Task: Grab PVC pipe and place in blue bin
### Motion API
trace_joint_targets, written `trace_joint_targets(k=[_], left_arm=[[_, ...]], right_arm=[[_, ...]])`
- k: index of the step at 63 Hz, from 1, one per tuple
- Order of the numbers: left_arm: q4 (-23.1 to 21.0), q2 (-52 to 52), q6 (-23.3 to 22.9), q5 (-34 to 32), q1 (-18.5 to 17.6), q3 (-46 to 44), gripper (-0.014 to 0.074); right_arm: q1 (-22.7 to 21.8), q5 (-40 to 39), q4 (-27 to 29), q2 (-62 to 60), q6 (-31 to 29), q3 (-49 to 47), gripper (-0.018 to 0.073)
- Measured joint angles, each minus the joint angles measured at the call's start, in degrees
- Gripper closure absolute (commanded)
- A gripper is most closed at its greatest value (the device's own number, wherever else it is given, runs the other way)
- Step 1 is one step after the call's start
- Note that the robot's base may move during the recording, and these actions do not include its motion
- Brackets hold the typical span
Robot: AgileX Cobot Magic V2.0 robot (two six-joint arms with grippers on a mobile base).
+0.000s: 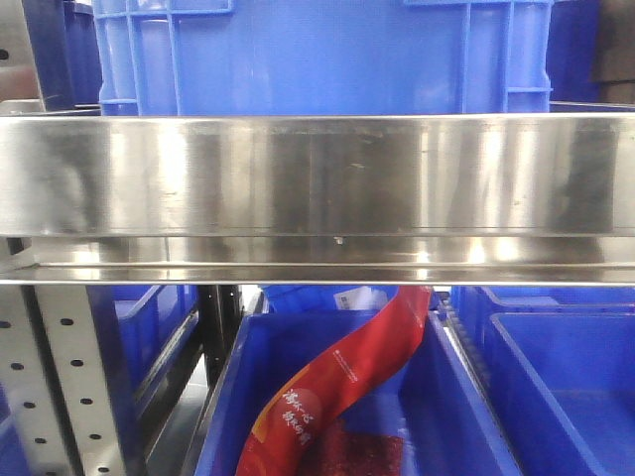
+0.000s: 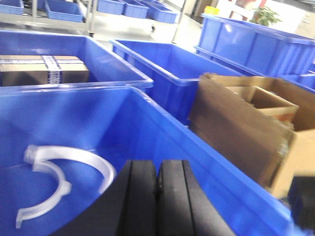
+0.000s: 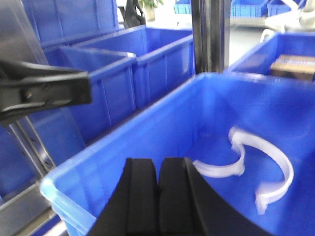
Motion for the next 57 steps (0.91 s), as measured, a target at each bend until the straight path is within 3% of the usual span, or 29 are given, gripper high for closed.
trace_joint_targets(k=[16,23,49,57], left_arm=[[0.00,-7.22,0.50,6.89,-0.10,0.22,0.0707],[0.00,-11.18,2.89,5.98,-0.10,3.77,0.0707],[-2.79,-29.73,4.36,-20.05,-0.10,39.26,0.0707],[-3.02,-35.52,4.36,-25.32,-0.10,46.49,0.0707]], right_arm=[[0.00,4.12,-1.21,-7.69,-1.33,0.11,0.0727],[0.00,2.95,-2.75,-10.82,-1.68,3.12,0.0727],[0.00,-15.07,-3.64,-22.95,-1.81,30.63,0.0727],[0.00,-18.64,-3.64,-25.71,-1.81,34.35,0.0727]])
